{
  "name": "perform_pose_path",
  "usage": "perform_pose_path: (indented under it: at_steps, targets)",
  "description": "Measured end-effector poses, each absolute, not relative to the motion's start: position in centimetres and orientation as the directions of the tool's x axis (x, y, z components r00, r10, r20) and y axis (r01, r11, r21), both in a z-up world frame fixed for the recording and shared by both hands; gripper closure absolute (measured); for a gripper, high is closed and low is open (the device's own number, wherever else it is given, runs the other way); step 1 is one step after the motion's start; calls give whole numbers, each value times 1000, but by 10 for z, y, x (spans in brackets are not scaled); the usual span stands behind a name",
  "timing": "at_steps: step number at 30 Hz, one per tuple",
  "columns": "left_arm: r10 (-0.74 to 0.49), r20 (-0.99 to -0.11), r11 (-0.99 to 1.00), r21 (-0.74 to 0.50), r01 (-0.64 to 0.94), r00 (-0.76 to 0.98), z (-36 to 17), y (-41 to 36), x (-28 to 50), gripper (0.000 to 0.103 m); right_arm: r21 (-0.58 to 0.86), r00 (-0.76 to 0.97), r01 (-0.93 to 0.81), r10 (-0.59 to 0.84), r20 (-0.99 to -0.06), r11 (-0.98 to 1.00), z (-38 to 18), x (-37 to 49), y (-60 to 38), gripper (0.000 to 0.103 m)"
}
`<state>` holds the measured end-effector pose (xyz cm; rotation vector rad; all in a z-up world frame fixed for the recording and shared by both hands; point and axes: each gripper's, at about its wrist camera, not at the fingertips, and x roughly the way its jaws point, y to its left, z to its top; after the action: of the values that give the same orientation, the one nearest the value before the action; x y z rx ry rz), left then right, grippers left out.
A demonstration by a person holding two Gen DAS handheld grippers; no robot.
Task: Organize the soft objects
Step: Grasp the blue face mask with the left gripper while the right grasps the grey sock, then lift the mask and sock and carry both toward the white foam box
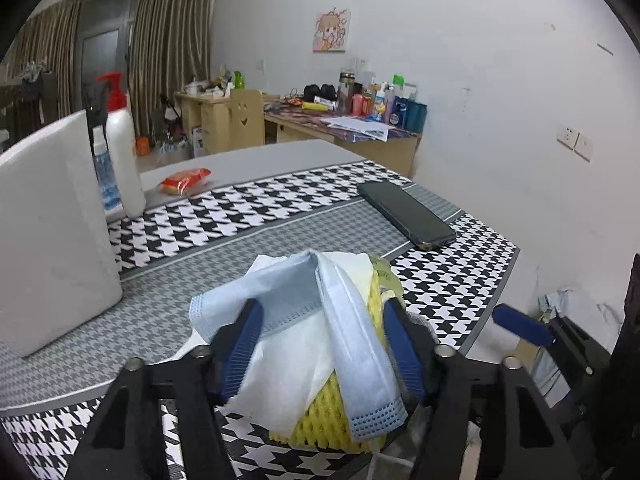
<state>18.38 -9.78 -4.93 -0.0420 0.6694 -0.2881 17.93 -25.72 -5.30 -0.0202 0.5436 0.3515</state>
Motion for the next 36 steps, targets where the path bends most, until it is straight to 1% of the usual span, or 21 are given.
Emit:
perform_pose_path:
  at_steps: [2, 3, 5, 8, 11, 13, 16, 18, 19, 20, 21, 23, 25, 26, 28, 33, 36]
  targets:
    - [-293, -621, 955, -155, 253, 727, -53, -97, 188, 55, 88, 783, -343, 336, -523, 935, -56, 181, -256, 24]
    - [-301, -625, 953, -166, 254, 720, -54, -96, 189, 58, 97, 774, -352, 348, -529, 931, -57, 181, -255, 25]
    - [-308, -631, 950, -170, 261, 712, -56, -97, 190, 74, 104, 766, -360, 358, -534, 927, -59, 182, -254, 26]
    - [-325, -629, 944, -177, 277, 706, -55, -99, 189, 86, 115, 753, -382, 382, -536, 917, -61, 181, -252, 27]
    - [-339, -625, 939, -183, 290, 704, -55, -99, 187, 92, 123, 744, -396, 396, -538, 910, -62, 181, -249, 29]
    - [-339, -622, 939, -182, 291, 706, -53, -98, 186, 95, 132, 730, -406, 408, -548, 904, -64, 182, -247, 31]
    - [-329, -609, 942, -159, 296, 721, -50, -95, 181, 96, 149, 708, -414, 420, -568, 898, -69, 186, -244, 48]
    - [-329, -602, 942, -152, 300, 728, -48, -93, 178, 97, 160, 685, -420, 428, -590, 893, -73, 189, -242, 54]
    - [-332, -600, 941, -153, 302, 728, -47, -92, 176, 97, 162, 679, -419, 427, -597, 893, -74, 190, -242, 63]
    - [-333, -599, 940, -153, 303, 728, -47, -90, 175, 97, 166, 674, -422, 431, -600, 891, -75, 190, -241, 68]
    - [-333, -597, 941, -154, 303, 730, -46, -89, 174, 97, 167, 671, -425, 433, -602, 890, -75, 190, -241, 70]
    - [-331, -593, 941, -149, 304, 734, -45, -87, 172, 97, 150, 680, -422, 422, -599, 894, -72, 186, -240, 83]
    - [-331, -581, 941, -140, 309, 744, -42, -84, 167, 97, 151, 684, -429, 429, -590, 890, -68, 182, -241, 89]
    - [-328, -574, 941, -131, 311, 751, -40, -82, 164, 97, 146, 693, -427, 427, -581, 892, -65, 180, -241, 92]
    - [-320, -563, 943, -117, 310, 762, -37, -80, 161, 97, 132, 705, -429, 422, -569, 894, -59, 176, -241, 94]
    - [-302, -534, 949, -95, 300, 789, -28, -68, 149, 97, 145, 726, -436, 443, -527, 888, -41, 167, -243, 95]
    - [-278, -507, 955, -57, 291, 816, -21, -62, 140, 97, 140, 744, -429, 437, -506, 893, -30, 164, -243, 96]
